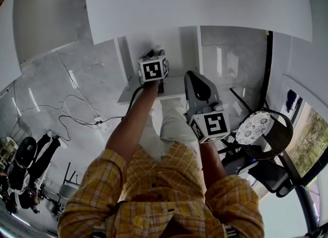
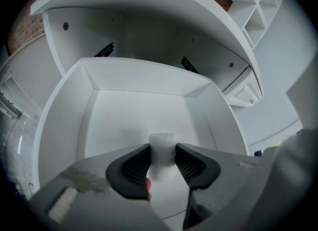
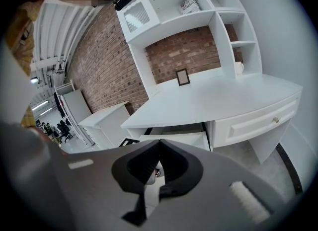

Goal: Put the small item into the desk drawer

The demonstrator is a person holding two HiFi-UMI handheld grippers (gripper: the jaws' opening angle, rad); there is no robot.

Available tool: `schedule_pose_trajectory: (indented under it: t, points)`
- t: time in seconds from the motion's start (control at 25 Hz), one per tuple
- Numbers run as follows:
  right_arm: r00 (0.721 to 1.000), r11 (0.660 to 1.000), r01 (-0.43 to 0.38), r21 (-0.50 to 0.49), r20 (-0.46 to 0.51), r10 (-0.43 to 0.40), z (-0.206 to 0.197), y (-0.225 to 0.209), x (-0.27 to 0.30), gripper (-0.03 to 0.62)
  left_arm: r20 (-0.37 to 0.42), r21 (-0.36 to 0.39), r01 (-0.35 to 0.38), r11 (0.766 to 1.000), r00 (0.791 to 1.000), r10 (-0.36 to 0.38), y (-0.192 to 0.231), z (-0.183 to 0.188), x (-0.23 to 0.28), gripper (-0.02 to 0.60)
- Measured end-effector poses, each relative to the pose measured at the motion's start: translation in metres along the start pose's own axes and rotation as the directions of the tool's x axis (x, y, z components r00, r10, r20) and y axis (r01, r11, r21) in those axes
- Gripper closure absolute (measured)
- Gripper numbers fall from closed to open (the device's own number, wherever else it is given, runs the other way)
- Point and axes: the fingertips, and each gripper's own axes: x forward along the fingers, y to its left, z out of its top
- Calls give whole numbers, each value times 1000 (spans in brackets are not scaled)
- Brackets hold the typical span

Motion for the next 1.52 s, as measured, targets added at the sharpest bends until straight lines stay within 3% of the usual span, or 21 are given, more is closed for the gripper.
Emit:
schedule_pose_trajectory:
  t: [0.36,0.88,1.52]
  points:
    - [1000,1000,-3,-3,-3,3,-2,1,1,594,-36,-14,-10,1000,999,9,4,-9,10,417]
    - [1000,1000,-3,6,-15,3,0,3,1,594,-19,-42,15,999,1000,-16,2,1,8,376]
    - [997,998,54,-16,61,-53,29,27,-33,592,87,-18,71,997,994,-69,-19,38,-82,376]
